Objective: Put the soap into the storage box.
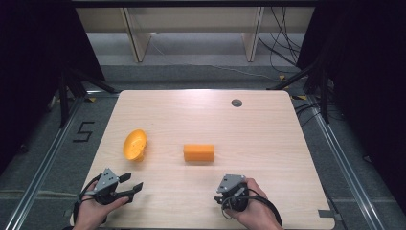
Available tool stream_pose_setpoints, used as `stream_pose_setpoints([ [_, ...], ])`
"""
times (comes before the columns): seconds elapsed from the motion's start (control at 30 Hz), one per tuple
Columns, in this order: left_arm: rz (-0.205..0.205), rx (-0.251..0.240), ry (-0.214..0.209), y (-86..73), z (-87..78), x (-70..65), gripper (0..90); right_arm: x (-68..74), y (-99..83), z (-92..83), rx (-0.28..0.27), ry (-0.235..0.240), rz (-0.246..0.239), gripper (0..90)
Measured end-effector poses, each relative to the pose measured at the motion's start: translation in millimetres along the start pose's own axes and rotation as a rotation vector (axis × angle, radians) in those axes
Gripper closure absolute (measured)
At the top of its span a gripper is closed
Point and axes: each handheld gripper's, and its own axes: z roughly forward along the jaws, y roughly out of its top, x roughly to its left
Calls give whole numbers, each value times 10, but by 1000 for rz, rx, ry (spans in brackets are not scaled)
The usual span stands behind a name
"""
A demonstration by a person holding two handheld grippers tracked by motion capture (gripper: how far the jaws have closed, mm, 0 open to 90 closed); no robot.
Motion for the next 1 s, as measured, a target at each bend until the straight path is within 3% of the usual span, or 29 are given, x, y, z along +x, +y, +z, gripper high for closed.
stream_pose_setpoints([
  [0.17, 16, -27, -7, 104, -26, -1, 366, -66, -71, -54, -8, -29, 18, 609],
  [0.27, 34, 9, -39, 224, -20, 7, 380, -70, -98, -83, -10, -25, 44, 604],
  [0.33, 65, 73, -61, 320, 11, -1, 387, -87, -116, -110, -7, -26, 50, 601],
  [0.37, 78, 127, -71, 421, 66, -21, 387, -94, -136, -114, -18, -36, 58, 595],
  [0.4, 115, 153, -77, 487, 93, -8, 386, -106, -140, -131, -5, -31, 52, 595],
  [0.47, 119, 189, -100, 603, 162, -39, 380, -114, -152, -125, -30, -46, 41, 591],
  [0.57, 136, 225, -102, 726, 216, -58, 381, -110, -167, -148, -19, -44, 60, 590],
  [0.6, 142, 253, -134, 837, 274, -77, 379, -125, -175, -143, -25, -51, 34, 585],
  [0.63, 111, 252, -146, 876, 301, -118, 378, -121, -183, -145, -21, -45, 43, 585],
  [0.67, 145, 248, -152, 926, 329, -134, 377, -127, -186, -151, -23, -51, 34, 585],
  [0.73, 164, 256, -161, 1000, 387, -193, 369, -130, -186, -159, -26, -46, 38, 587],
  [0.77, 208, 257, -166, 1044, 415, -198, 365, -107, -182, -177, -16, -46, 76, 586],
  [0.83, 243, 277, -169, 1107, 470, -224, 353, -92, -185, -183, -19, -40, 95, 586],
  [0.87, 243, 277, -169, 1107, 470, -224, 342, -92, -185, -183, -19, -40, 95, 586],
  [0.9, 272, 300, -181, 1163, 521, -232, 341, -97, -194, -180, -26, -42, 95, 586],
  [1.0, 283, 310, -177, 1216, 565, -230, 341, -102, -202, -179, -24, -38, 78, 585],
])
